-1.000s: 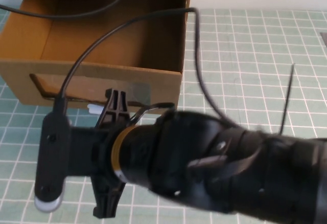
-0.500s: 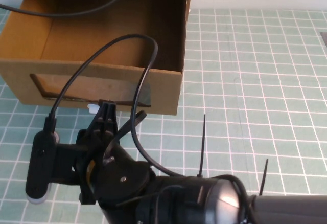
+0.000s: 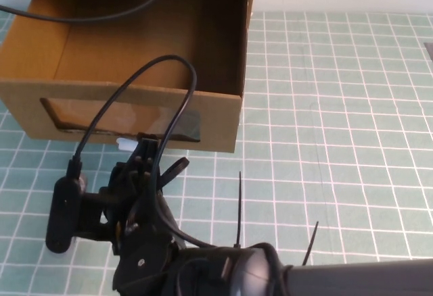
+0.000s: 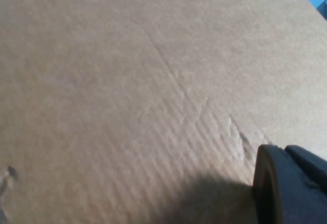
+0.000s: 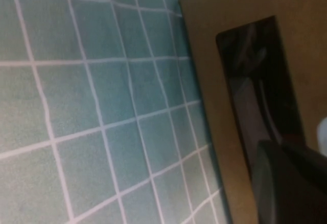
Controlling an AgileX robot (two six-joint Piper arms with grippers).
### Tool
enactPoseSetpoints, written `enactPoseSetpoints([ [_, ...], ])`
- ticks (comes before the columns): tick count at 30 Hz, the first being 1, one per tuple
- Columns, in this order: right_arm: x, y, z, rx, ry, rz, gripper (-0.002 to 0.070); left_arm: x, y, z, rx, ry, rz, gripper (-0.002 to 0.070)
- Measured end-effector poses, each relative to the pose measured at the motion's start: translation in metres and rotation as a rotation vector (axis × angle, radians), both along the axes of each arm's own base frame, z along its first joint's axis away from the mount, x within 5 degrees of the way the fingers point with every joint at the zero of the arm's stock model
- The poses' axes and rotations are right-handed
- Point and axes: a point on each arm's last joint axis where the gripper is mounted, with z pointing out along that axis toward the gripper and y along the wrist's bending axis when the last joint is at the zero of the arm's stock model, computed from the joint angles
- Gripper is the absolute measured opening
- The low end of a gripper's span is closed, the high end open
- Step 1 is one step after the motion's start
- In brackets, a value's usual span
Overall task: Close the shoe box
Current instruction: Close the shoe box with your right arm
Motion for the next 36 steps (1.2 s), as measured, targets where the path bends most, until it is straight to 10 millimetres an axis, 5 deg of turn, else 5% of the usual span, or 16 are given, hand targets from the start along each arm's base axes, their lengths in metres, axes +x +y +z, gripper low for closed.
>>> enactPoseSetpoints([
  [7,0.021,-0.005,-0.008,0.014,-0.009,-0.057,-0.0014,0.0,0.0,0.0,-0.003,0.003,-0.003,-0.0005],
  [17,0.063,-0.008,0.032,0.155,-0.037,-0.122,-0.0014,-0.001,-0.002,0.001,-0.036,0.011,-0.011,-0.0005],
  [31,0.134,-0.03,0.022,0.25,0.062,-0.132,-0.0015,-0.002,-0.009,0.003,-0.121,0.011,-0.074,-0.0005],
  [36,0.14,-0.032,0.02,0.247,0.063,-0.121,-0.0015,-0.002,-0.009,0.003,-0.118,0.009,-0.075,-0.0005],
])
